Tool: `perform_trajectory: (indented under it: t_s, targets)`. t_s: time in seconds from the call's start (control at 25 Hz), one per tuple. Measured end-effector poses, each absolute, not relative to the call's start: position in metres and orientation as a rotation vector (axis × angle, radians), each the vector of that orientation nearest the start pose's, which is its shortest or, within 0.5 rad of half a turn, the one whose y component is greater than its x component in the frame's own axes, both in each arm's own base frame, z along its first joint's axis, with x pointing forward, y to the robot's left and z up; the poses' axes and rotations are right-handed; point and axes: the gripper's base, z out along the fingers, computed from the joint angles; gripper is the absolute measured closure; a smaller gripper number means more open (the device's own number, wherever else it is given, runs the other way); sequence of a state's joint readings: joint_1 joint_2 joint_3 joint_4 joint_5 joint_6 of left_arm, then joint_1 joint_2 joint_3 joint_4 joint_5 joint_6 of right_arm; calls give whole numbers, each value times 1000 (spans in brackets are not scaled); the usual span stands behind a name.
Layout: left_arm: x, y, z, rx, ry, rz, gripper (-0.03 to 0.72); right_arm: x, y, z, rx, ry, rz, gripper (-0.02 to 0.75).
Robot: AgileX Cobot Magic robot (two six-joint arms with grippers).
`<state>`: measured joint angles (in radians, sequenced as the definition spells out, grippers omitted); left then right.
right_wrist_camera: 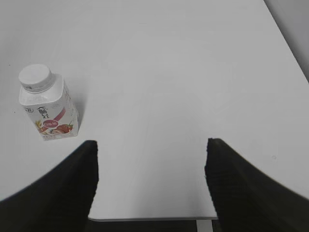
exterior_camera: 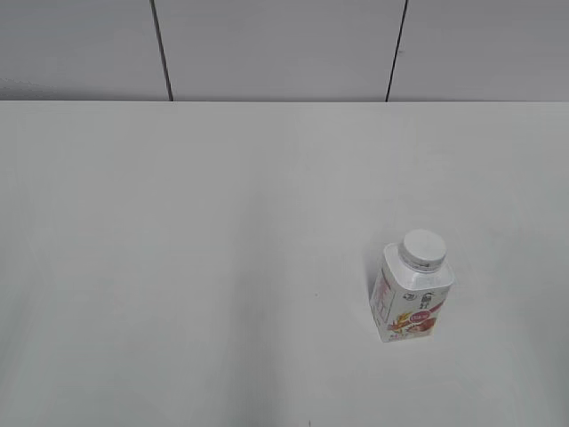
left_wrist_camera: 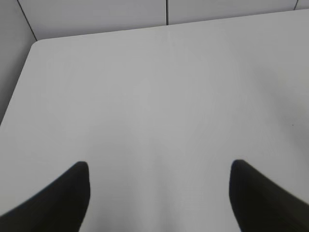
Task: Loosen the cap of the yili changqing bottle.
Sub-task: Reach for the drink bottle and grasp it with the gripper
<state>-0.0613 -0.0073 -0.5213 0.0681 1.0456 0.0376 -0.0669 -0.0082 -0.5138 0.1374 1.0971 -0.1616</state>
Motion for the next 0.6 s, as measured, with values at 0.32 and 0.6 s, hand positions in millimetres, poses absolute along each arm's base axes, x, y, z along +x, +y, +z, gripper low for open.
perform_trajectory:
  t_s: [0.32, 0.6]
  targets:
    - [-7, 6, 285, 95, 1990, 69, 144, -9, 12, 279, -108, 2048, 23, 192]
    - [-7, 6, 291, 94, 1942, 68, 144, -9, 12, 279, -108, 2048, 23, 192]
